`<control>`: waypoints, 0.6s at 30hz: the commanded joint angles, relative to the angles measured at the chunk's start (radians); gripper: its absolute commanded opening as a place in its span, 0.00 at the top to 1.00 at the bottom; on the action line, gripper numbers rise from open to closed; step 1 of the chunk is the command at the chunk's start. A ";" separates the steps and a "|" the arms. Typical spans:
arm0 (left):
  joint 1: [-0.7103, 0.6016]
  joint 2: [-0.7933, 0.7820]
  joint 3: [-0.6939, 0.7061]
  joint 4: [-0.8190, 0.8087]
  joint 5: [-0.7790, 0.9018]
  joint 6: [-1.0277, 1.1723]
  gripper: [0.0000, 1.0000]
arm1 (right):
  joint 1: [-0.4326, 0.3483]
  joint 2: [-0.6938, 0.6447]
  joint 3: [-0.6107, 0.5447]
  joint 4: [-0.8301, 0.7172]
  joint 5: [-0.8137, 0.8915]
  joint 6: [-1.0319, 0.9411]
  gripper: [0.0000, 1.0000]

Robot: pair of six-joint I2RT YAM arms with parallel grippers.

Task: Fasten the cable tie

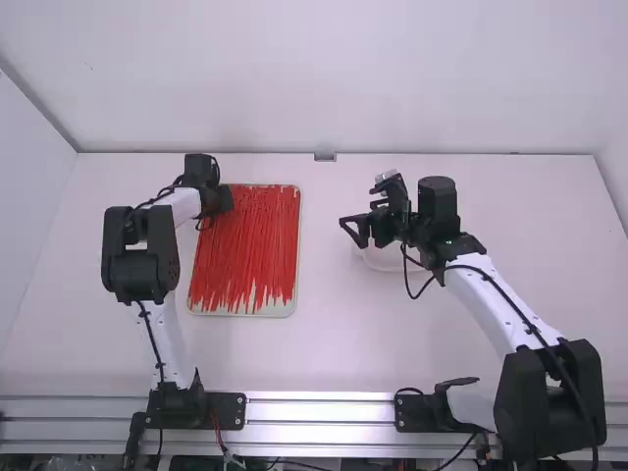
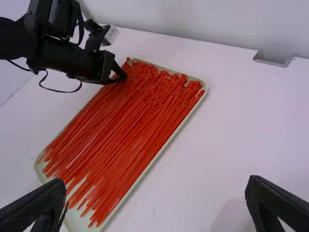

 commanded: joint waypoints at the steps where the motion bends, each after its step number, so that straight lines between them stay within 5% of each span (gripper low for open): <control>1: 0.000 0.003 -0.008 0.005 -0.004 -0.026 0.95 | 0.011 0.007 0.034 0.000 -0.003 -0.005 0.01; 18: -0.003 -0.014 0.114 -0.017 0.111 -0.053 0.98 | 0.008 0.007 0.035 0.006 -0.003 -0.004 0.01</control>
